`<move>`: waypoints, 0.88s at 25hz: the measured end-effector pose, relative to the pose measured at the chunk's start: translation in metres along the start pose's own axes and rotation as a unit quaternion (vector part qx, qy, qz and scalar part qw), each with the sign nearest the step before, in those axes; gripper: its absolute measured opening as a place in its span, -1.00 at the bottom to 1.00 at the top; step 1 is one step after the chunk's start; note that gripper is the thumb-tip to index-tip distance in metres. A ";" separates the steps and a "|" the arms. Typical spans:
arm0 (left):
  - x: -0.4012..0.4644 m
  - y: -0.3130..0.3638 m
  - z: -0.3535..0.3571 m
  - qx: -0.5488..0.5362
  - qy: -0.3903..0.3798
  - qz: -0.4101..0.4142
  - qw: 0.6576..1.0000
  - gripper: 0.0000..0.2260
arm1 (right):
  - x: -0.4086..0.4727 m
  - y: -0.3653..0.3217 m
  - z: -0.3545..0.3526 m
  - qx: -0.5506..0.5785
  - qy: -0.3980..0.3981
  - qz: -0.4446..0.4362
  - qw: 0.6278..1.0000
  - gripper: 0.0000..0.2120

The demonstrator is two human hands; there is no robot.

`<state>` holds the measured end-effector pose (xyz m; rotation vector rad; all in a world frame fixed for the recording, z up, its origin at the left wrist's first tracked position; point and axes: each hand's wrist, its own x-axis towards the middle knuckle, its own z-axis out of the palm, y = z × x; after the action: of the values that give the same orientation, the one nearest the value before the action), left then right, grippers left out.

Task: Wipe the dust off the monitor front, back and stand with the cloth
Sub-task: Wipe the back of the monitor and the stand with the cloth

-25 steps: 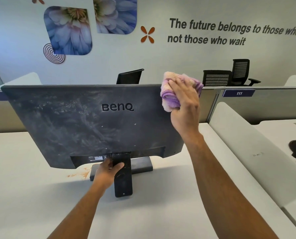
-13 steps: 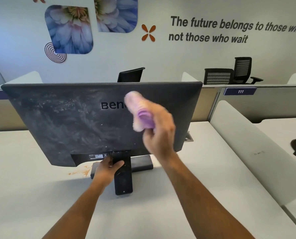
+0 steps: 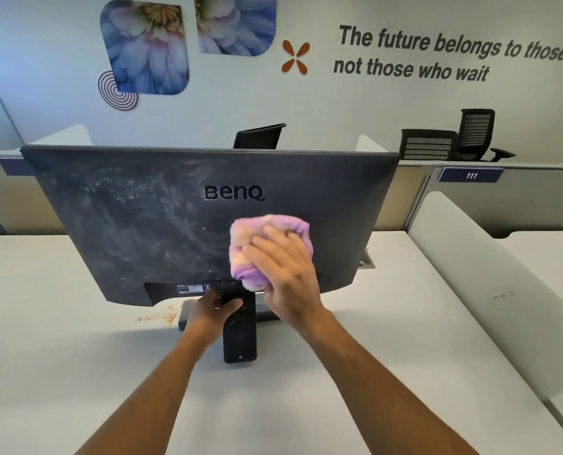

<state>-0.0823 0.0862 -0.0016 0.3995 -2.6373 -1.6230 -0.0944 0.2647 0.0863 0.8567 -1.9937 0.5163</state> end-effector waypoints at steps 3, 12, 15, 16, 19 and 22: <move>0.000 0.000 0.001 0.000 0.005 0.002 1.000 -0.72 | -0.004 0.010 -0.022 0.011 0.048 -0.012 0.999 -0.78; 0.004 -0.005 0.003 -0.015 0.003 -0.005 1.000 -0.77 | 0.037 0.113 -0.072 -0.075 0.173 0.161 0.969 -0.59; 0.004 -0.005 0.005 -0.025 0.007 -0.009 1.000 -0.76 | -0.004 0.104 -0.048 -0.024 0.169 0.261 0.950 -0.47; 0.004 -0.005 0.005 -0.025 0.007 -0.010 1.000 -0.76 | -0.019 0.096 -0.037 0.005 0.180 0.324 0.929 -0.45; 0.002 -0.004 0.004 -0.036 -0.001 -0.008 0.999 -0.75 | -0.068 0.059 -0.007 0.079 0.099 0.518 0.846 -0.37; 0.001 -0.002 0.003 -0.022 -0.004 -0.010 1.000 -0.75 | -0.095 0.045 0.001 0.105 0.026 0.683 0.722 -0.53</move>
<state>-0.0835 0.0879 -0.0047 0.4192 -2.6067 -1.6896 -0.0925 0.3294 0.0041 -0.7392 -2.2346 1.5534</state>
